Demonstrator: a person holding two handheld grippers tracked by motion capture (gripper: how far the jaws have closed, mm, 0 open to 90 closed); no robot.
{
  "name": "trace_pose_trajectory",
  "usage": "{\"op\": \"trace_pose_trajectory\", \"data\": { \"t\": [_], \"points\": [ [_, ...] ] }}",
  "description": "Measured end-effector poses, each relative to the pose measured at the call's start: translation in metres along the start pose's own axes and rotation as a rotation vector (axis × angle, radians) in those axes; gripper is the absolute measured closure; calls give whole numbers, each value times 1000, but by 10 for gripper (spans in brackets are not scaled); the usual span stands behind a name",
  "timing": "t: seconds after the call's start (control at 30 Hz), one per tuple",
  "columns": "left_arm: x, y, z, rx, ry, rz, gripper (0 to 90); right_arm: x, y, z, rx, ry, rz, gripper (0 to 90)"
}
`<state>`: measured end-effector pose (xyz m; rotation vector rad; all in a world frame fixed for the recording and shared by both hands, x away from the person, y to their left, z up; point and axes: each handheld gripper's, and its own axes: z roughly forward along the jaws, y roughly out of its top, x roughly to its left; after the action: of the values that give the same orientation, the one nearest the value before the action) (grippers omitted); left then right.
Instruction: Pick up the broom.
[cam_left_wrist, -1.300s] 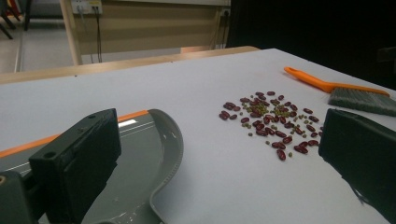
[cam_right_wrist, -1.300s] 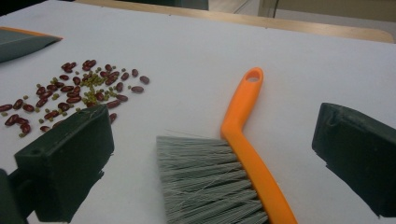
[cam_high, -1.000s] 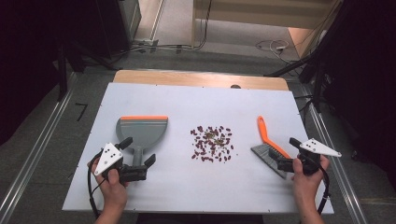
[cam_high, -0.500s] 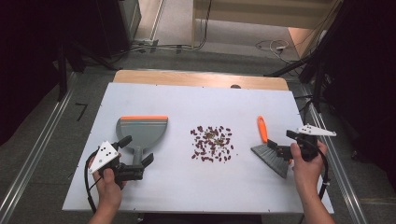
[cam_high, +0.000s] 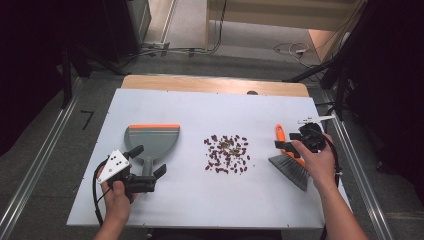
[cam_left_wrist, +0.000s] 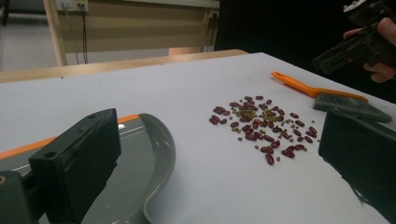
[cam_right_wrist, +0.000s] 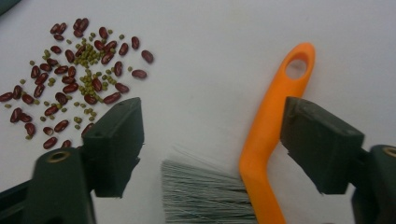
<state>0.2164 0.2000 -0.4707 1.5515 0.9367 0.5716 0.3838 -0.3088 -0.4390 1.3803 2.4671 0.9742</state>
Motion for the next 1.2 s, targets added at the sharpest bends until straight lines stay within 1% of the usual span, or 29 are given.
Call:
{"op": "trace_pose_trajectory", "data": {
  "t": [0.03, 0.07, 0.13, 0.2, 0.23, 0.27, 0.33, 0.37, 0.4, 0.43, 0.5, 0.53, 0.6, 0.63, 0.67, 0.7, 0.8, 0.83, 0.9, 0.97, 1.0, 1.03, 1.07, 1.1, 1.13, 1.2],
  "points": [
    [0, 0, 0, -3, 1, 1, 0, -1, 1, 2, 10, -5, 6, 301],
    [-1, 0, 0, -5, 3, 2, 0, -2, 1, 4, 20, -22, 13, 344],
    [-1, 0, 1, -9, 7, 3, 0, -4, 1, 8, 44, -62, 40, 395],
    [-2, 0, 1, -6, 12, 9, 0, -5, 0, 12, 72, -113, 50, 416],
    [-3, -1, 2, -7, 10, 10, 0, -5, 0, 12, 72, -113, 50, 416],
    [-4, -1, 2, -5, 9, 16, 0, -6, -2, 18, 101, -148, 45, 429],
    [-4, -1, 1, -4, 10, 18, 0, -8, -3, 23, 124, -151, 53, 434],
    [-4, -1, 1, -4, 11, 20, 0, -8, -3, 23, 124, -151, 53, 434],
    [-4, -1, 1, -4, 12, 19, 0, -8, -4, 25, 134, -153, 57, 457],
    [-5, -1, 1, -4, 14, 19, 0, -9, -6, 27, 149, -196, 66, 498],
    [-5, -2, 2, 1, 20, 22, 0, -7, -9, 29, 159, -212, 48, 536],
    [-5, -2, 1, 3, 21, 24, 0, -6, -11, 31, 170, -215, 36, 563],
    [-5, -2, 1, 8, 25, 30, 0, -5, -13, 34, 174, -215, 31, 568],
    [-5, -2, 1, 9, 25, 28, 0, -4, -15, 36, 184, -220, 31, 584],
    [-5, -2, 1, 9, 25, 25, 0, -2, -18, 36, 162, -245, 37, 610],
    [-6, -2, 0, 5, 27, 24, 0, -2, -19, 37, 157, -250, 49, 619],
    [-9, -1, -1, 12, 31, 37, 0, -4, -17, 37, 165, -246, 73, 628],
    [-9, -1, 0, 12, 32, 38, 0, -4, -17, 37, 165, -246, 73, 628],
    [-10, -1, 1, 13, 34, 38, 0, -3, -14, 38, 188, -255, 67, 634],
    [-11, -1, 2, 20, 38, 44, 0, -3, -13, 39, 197, -254, 77, 641],
    [-11, -2, 3, 21, 39, 42, 0, -4, -12, 39, 205, -249, 74, 662],
    [-12, -2, 3, 24, 39, 45, 0, -5, -11, 39, 210, -246, 86, 675],
    [-12, -2, 4, 24, 41, 43, 0, -6, -10, 39, 213, -238, 91, 677],
    [-13, -2, 3, 26, 41, 46, 0, -7, -8, 39, 228, -235, 97, 679],
    [-14, -1, 3, 23, 42, 45, 0, -7, -8, 39, 228, -235, 97, 679],
    [-15, -1, 3, 21, 48, 46, 0, -4, -8, 39, 231, -255, 83, 681]
  ]
}}
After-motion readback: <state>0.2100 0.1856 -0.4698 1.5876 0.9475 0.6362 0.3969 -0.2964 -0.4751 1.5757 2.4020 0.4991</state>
